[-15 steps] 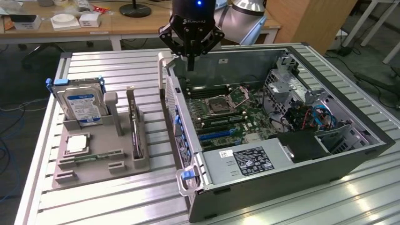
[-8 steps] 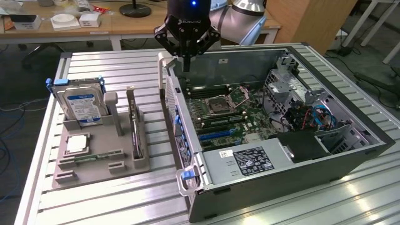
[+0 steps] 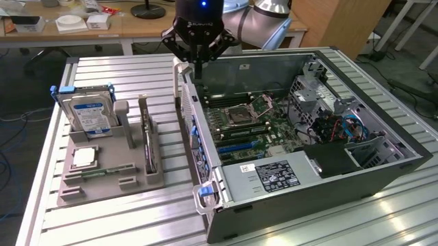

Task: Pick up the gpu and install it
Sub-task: 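Reach for the gpu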

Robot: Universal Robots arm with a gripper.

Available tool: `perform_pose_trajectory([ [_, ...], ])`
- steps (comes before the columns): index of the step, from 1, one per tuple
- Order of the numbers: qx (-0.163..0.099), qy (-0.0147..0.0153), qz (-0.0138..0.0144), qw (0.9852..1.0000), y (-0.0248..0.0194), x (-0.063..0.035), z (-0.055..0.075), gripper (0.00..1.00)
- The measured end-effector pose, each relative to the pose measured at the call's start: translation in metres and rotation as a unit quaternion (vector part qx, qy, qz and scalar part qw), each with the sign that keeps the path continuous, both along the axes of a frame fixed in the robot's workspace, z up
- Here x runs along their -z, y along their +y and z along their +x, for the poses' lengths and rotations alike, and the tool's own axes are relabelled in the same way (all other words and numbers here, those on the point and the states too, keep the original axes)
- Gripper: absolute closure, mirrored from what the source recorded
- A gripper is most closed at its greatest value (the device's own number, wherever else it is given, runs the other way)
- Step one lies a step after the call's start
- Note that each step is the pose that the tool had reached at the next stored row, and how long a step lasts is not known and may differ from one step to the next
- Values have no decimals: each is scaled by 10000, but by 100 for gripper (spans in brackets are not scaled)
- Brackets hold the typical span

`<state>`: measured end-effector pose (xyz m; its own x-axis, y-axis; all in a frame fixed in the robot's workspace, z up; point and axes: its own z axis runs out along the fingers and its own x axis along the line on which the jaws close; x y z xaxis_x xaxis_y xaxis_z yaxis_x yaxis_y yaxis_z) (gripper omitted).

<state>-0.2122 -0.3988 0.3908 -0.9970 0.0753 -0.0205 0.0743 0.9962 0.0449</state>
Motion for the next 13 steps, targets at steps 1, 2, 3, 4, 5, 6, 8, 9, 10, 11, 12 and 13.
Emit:
perform_pose_trajectory([
  [1, 0, 1, 0, 10000, 0, 0, -17, 90],
  [2, 0, 1, 0, 10000, 0, 1, -33, 90],
  [3, 0, 1, 0, 10000, 0, 2, -50, 90],
  [4, 1, 1, 0, 10000, 0, 2, -66, 90],
  [5, 0, 2, 0, 10000, 0, 3, -81, 90],
  [6, 0, 2, 0, 10000, 0, 4, -97, 90],
  [8, 0, 3, 0, 10000, 0, 5, -128, 90],
  [9, 0, 4, 0, 10000, 0, 6, -141, 90],
  [10, 0, 5, 0, 10000, 0, 7, -156, 90],
  [11, 0, 5, 0, 10000, 0, 7, -170, 90],
  [12, 0, 6, 0, 10000, 0, 8, -183, 90],
  [13, 0, 7, 0, 10000, 0, 9, -198, 90],
])
